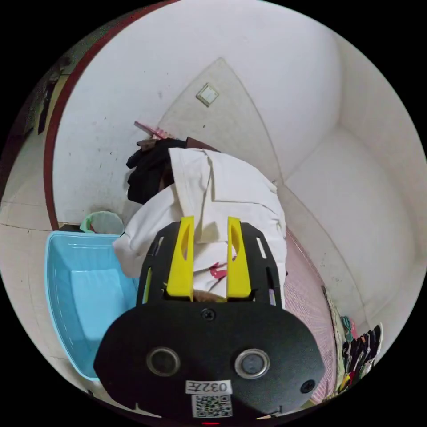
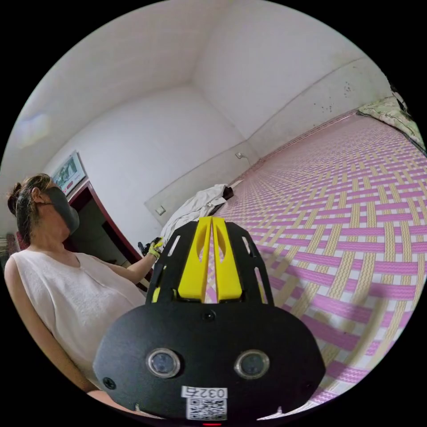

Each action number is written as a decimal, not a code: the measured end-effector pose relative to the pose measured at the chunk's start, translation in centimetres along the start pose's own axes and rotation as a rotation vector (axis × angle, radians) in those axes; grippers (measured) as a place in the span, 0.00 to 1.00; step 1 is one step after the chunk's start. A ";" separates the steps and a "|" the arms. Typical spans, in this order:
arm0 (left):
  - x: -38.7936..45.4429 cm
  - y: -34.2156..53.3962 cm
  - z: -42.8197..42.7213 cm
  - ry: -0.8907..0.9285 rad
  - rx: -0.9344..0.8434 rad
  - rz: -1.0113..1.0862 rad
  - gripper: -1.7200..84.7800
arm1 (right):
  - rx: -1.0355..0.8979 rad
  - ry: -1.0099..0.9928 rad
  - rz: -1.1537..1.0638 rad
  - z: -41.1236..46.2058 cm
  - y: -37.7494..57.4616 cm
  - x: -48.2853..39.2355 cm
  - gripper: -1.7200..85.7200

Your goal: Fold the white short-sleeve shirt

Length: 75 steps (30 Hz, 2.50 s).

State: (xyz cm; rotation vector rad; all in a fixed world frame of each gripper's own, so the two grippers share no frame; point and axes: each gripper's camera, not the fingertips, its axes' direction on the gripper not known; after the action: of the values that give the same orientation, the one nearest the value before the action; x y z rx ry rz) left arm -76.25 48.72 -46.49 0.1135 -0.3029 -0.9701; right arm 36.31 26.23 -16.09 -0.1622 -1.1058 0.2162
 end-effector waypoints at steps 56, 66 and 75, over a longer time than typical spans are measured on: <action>15.8 -0.9 9.2 0.403 -0.101 0.357 0.01 | 0.114 -0.225 -0.008 -14.3 4.3 3.3 0.01; 46.0 24.5 16.7 0.929 -0.661 0.840 0.01 | 0.210 -0.212 -0.020 -15.4 5.1 2.8 0.01; 59.9 52.5 16.8 1.247 -1.444 0.738 0.01 | 0.527 -0.090 0.012 -17.9 8.1 2.0 0.01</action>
State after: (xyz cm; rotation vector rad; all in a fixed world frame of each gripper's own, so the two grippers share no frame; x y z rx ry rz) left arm -8.09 29.55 -6.37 -0.6672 1.4253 -0.0723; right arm 52.46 34.17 -24.14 0.3141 -1.1022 0.5203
